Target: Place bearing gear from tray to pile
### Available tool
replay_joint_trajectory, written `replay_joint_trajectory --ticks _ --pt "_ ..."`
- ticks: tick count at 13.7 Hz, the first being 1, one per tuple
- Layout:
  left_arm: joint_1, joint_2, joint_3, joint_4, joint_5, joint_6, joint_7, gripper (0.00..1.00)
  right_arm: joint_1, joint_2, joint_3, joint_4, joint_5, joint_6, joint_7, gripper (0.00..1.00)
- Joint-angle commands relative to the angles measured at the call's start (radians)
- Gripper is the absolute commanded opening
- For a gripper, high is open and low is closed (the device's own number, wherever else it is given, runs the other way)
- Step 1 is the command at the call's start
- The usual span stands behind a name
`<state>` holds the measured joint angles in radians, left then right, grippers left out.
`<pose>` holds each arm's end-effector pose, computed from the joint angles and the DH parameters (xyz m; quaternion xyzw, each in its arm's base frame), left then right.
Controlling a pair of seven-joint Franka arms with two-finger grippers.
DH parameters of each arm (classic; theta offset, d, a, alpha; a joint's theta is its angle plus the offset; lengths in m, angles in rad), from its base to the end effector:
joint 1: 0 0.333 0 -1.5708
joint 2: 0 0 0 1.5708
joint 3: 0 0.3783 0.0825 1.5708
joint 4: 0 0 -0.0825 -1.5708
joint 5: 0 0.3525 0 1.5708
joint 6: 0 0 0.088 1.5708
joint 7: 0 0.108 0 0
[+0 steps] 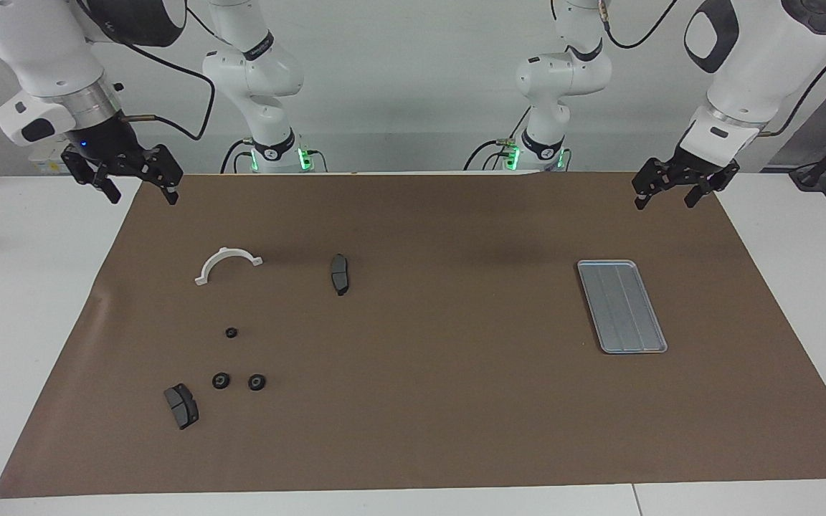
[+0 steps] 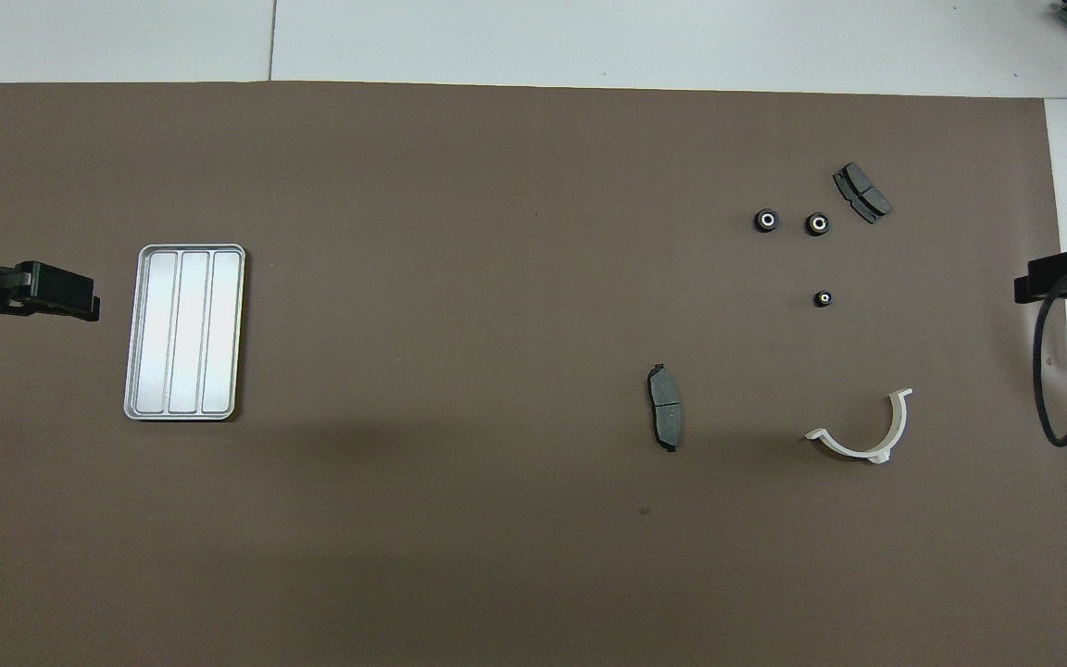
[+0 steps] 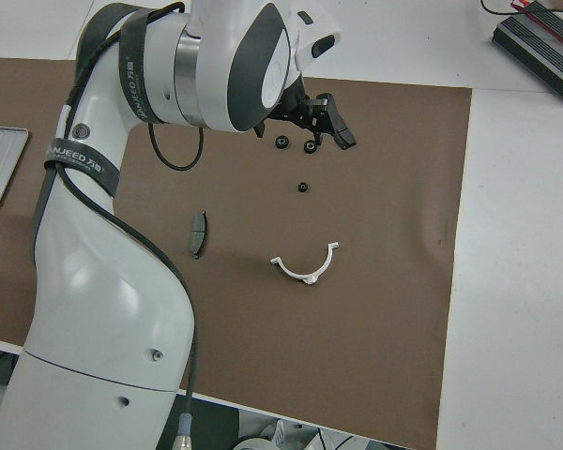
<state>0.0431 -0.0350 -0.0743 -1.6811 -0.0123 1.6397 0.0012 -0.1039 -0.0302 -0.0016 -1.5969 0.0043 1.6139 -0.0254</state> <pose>0.5139 -0.0181 0.6611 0.9999 -0.0157 -0.0033 0.0048 0.5134 -0.0539 0.6938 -0.9989 0.0401 -0.0237 0.0006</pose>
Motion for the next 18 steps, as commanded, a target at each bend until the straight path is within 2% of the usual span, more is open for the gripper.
replay_joint_trajectory --ticks 1,11,18 --pt "0.009 -0.011 -0.009 -0.017 0.015 0.008 -0.010 1.00 0.017 -0.046 -0.054 -0.021 0.028 -0.002 -0.027 1.00" --pt "0.009 -0.011 -0.009 -0.017 0.015 0.008 -0.010 1.00 0.007 -0.047 -0.031 -0.049 0.036 0.000 -0.018 1.00" --pt "0.009 -0.011 -0.009 -0.017 0.015 0.008 -0.010 1.00 0.020 -0.027 -0.055 -0.043 0.036 -0.038 -0.019 1.00"
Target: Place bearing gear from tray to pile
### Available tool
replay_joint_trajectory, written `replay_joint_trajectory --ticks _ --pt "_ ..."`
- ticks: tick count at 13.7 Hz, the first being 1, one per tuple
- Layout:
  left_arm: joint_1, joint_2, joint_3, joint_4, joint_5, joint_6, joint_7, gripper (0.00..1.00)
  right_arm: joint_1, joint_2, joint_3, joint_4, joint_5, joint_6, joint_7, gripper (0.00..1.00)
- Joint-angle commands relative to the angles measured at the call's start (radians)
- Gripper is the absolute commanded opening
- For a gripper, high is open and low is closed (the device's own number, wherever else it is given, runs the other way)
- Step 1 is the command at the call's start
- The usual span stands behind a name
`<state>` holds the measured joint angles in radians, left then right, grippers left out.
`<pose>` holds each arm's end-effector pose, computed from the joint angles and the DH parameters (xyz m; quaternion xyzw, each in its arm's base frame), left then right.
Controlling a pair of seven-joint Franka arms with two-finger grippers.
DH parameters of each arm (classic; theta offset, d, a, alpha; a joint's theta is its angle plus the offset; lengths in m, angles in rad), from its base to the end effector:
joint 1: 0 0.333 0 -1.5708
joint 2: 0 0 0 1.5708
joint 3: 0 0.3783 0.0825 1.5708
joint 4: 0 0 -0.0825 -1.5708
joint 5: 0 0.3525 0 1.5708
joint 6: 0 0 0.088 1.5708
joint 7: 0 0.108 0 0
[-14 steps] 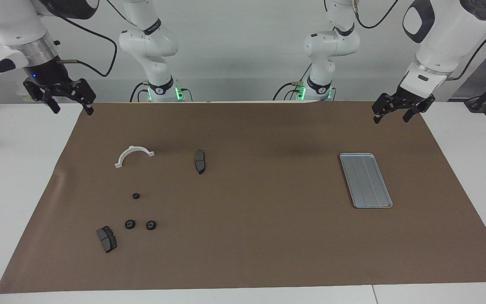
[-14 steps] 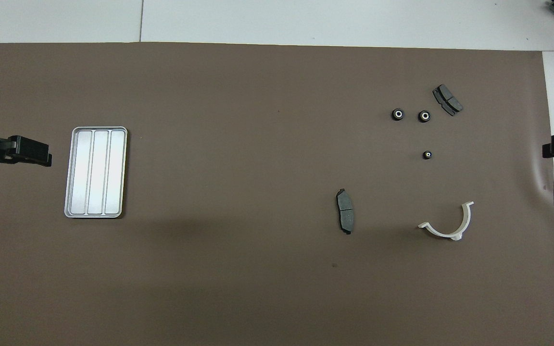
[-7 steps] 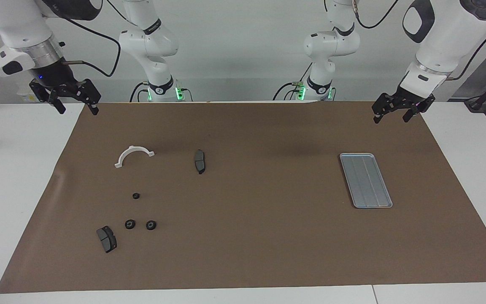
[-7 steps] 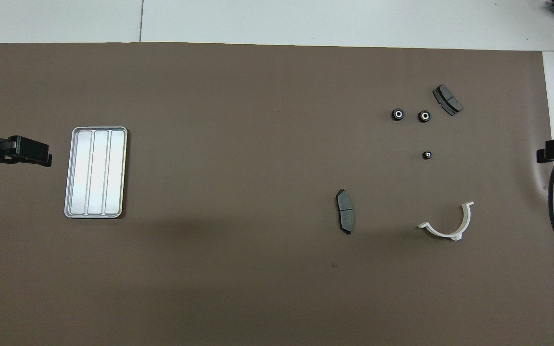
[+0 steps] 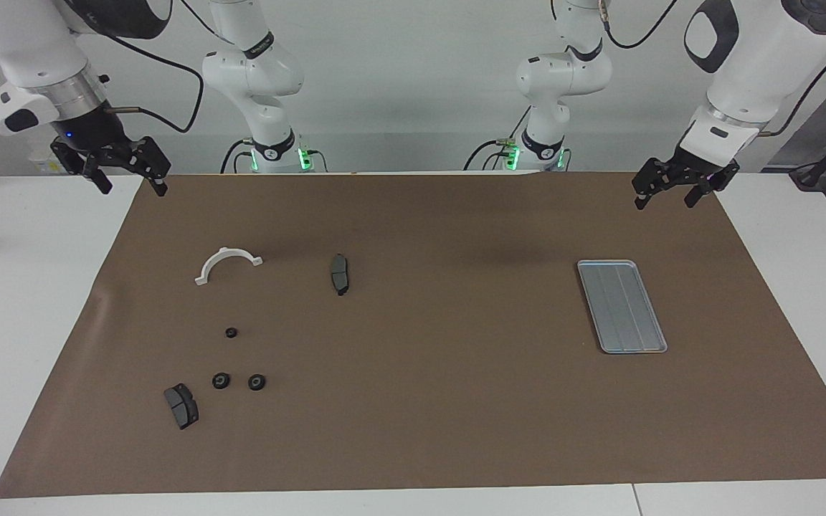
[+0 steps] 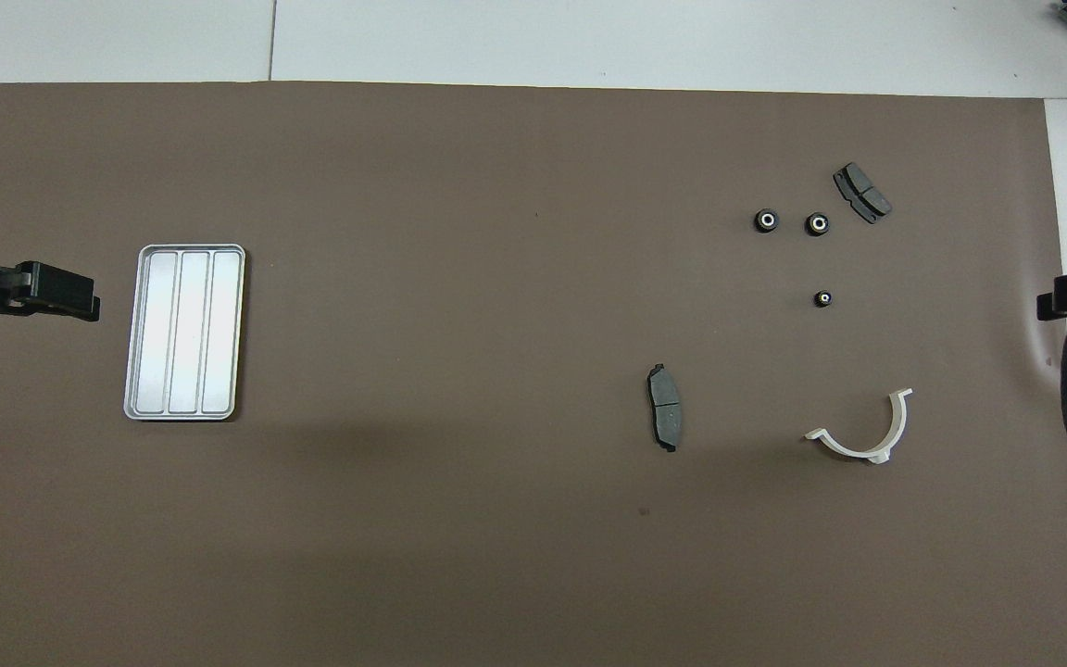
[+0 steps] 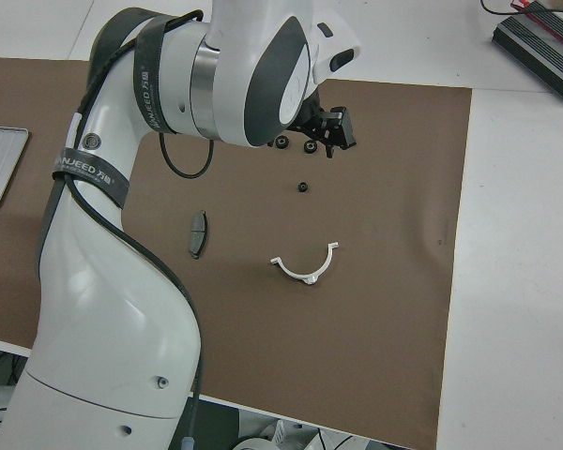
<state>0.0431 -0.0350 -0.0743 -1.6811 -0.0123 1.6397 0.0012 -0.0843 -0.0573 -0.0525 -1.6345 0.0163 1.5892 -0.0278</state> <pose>0.5139 -0.0181 0.6611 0.9999 -0.0157 -0.0033 0.0048 0.4984 -0.0679 0.6887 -0.9984 0.0545 -0.0067 0.0091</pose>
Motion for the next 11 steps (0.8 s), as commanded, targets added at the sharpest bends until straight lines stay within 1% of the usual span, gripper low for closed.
replay_joint_trajectory --ticks 1,3,6,9,11 --pt "0.009 -0.011 -0.008 -0.017 0.015 0.008 -0.010 1.00 0.006 0.025 -0.003 0.005 0.025 -0.015 -0.017 1.00" --pt "0.009 -0.011 -0.008 -0.017 0.015 0.008 -0.010 1.00 0.043 0.040 -0.004 0.018 0.024 -0.026 -0.017 1.00" --pt "0.009 -0.011 -0.008 -0.017 0.015 0.008 -0.010 1.00 0.040 0.014 0.000 0.013 0.027 -0.026 -0.024 1.00" --pt "0.009 -0.011 -0.008 -0.017 0.015 0.008 -0.010 1.00 0.041 0.007 0.000 -0.004 0.025 -0.023 -0.020 1.00" --pt "0.009 -0.011 -0.008 -0.017 0.015 0.008 -0.010 1.00 0.041 -0.010 0.002 -0.034 0.022 -0.021 -0.023 1.00"
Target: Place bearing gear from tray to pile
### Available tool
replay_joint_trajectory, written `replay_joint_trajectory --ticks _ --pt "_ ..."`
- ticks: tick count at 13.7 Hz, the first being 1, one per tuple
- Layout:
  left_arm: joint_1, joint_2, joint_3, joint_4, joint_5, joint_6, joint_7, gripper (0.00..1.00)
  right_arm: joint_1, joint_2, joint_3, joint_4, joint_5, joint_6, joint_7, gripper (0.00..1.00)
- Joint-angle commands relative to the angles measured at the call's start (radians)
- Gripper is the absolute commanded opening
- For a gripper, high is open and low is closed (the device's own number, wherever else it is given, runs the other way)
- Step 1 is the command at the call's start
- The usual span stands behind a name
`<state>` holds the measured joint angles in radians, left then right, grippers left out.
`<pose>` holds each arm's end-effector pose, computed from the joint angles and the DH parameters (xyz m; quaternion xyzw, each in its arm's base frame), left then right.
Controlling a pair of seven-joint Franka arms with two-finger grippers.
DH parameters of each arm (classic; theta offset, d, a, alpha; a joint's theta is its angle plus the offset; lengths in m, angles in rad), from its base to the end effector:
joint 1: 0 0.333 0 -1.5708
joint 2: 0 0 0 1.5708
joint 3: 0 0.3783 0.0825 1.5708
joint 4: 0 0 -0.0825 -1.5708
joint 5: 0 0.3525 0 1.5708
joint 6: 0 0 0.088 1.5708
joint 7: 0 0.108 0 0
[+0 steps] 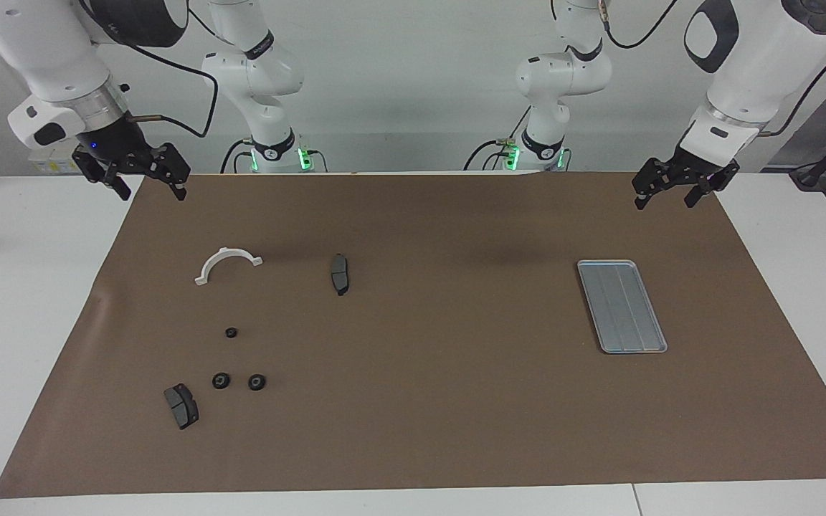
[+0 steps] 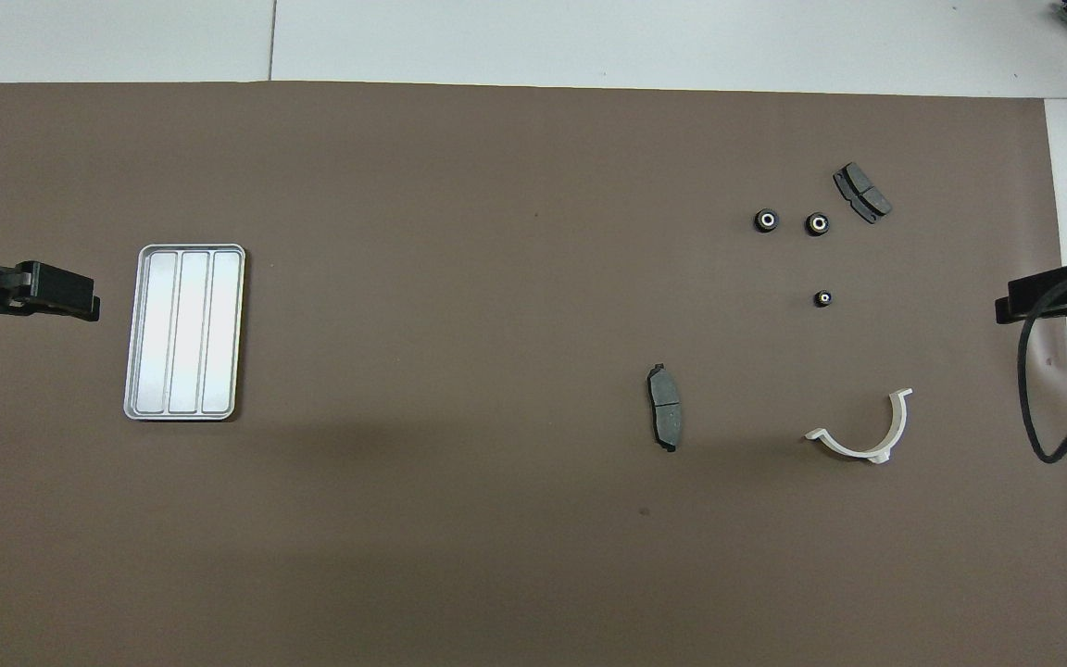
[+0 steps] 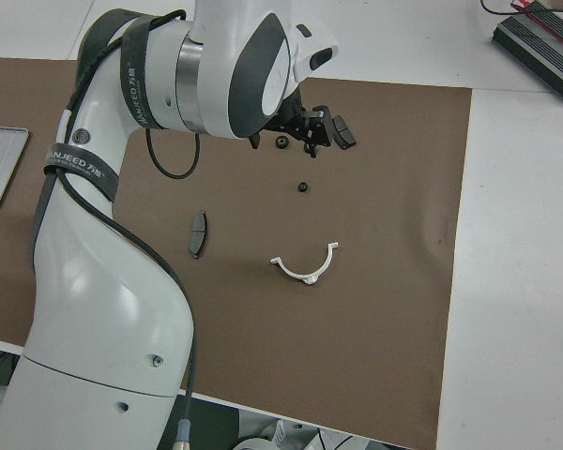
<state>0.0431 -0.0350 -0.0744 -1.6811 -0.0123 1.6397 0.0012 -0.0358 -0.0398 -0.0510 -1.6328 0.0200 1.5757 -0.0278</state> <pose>0.5139 -0.0182 0.6611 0.9999 -0.0158 -0.0033 0.0048 0.5060 -0.0426 0.6794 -0.9995 0.0296 0.0080 0.0115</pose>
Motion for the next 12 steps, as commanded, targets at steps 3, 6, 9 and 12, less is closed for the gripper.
replay_joint_trajectory --ticks 3,6,9,12 --pt "0.009 -0.011 -0.008 -0.017 0.015 0.008 -0.010 1.00 -0.007 -0.034 0.000 -0.048 0.015 -0.016 -0.023 1.00" --pt "0.009 -0.011 -0.008 -0.017 0.015 0.008 -0.010 1.00 -0.007 -0.034 0.005 -0.048 0.015 -0.017 -0.021 1.00" --pt "0.009 -0.011 -0.008 -0.017 0.015 0.008 -0.010 1.00 -0.018 -0.034 0.005 -0.047 0.015 -0.008 -0.020 1.00" --pt "0.009 -0.011 -0.008 -0.017 0.015 0.008 -0.010 1.00 -0.019 -0.035 0.003 -0.048 0.014 -0.029 -0.024 1.00"
